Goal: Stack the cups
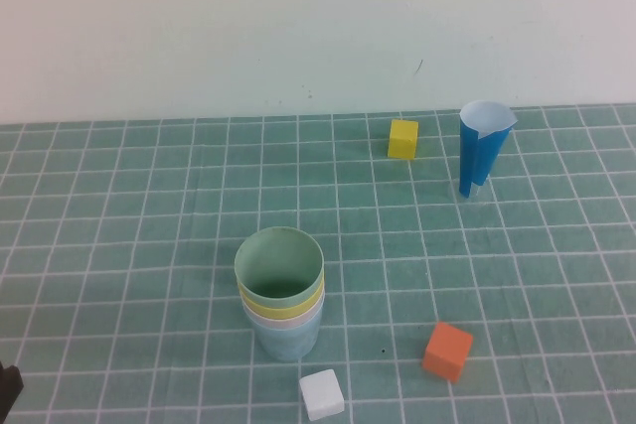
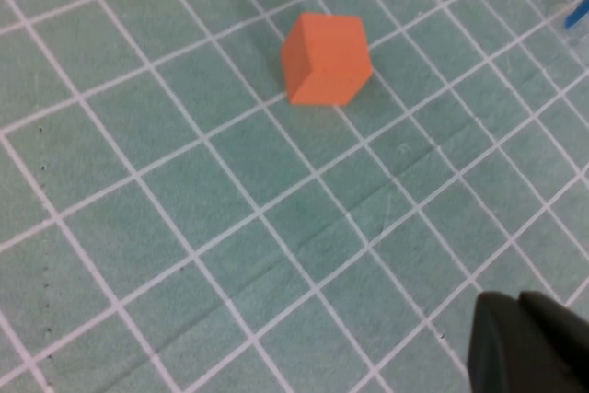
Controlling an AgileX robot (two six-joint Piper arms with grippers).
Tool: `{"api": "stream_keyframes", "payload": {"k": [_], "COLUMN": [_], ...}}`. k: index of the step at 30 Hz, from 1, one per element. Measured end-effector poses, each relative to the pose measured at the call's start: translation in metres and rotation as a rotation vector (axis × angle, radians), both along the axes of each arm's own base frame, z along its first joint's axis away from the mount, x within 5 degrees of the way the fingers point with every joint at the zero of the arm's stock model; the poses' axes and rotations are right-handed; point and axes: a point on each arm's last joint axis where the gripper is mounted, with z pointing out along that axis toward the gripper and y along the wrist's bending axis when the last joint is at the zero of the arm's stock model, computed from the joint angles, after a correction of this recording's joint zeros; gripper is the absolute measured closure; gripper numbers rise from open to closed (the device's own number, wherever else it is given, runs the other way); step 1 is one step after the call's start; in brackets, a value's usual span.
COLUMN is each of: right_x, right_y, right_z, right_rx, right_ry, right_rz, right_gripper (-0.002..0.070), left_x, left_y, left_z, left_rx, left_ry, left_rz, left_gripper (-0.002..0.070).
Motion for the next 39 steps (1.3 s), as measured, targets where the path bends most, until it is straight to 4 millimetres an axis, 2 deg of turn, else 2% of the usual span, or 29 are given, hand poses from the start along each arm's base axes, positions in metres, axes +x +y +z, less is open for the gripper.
{"api": "stream_keyframes", "payload": {"k": [8,15,22,25,39], "right_x": [-0.001,-0.001,-0.001,-0.001,-0.001], "right_y": [-0.001,-0.001,-0.001,-0.001,-0.002], "right_z": [-0.003,-0.003,-0.003,-0.004,-0.004], "right_rx": [-0.013,-0.017,-0.018,-0.019,-0.022], "right_ry": [0.015,0.02,0.021,0.023,0.026], "right_rz": [-0.003,-0.004,-0.004,-0.004,-0.005], "right_gripper": [0.0676,0.0676,0.0676,0.0676,0.0678], "left_x": [0.001,0.002,0.006,0.006,0.006], "left_y": [0.0,0.002,0.008,0.01,0.01], "left_z": [-0.003,-0.026,-0.072,-0.08,-0.082], "left_rx": [0.002,-0.001,-0.114,-0.145,-0.147], "left_ry": [0.003,0.055,0.091,0.125,0.152], "left_rz": [-0.001,0.07,0.249,0.301,0.318], "left_gripper": [0.0637,0.0637,0.0637,0.0637,0.0637]}}
